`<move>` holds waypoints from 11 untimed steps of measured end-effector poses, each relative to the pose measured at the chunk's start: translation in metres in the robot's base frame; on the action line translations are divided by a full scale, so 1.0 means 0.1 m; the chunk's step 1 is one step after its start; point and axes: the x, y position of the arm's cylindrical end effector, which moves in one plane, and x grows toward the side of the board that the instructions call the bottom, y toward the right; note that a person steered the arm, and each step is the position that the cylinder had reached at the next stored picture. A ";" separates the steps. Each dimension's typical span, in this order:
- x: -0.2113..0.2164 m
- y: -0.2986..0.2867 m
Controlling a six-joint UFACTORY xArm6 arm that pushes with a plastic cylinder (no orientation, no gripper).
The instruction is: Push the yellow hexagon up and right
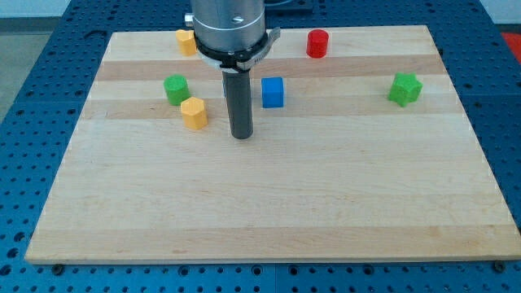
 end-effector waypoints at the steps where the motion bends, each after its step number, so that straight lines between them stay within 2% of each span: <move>1: 0.01 -0.10; 3: -0.01 -1.00; 4: -0.23 -1.01; 6: -0.23 -1.21; 7: -0.42 -1.32; 8: -0.44 -1.27; 9: -0.34 -0.98; 10: -0.15 -0.65; 11: 0.02 -0.68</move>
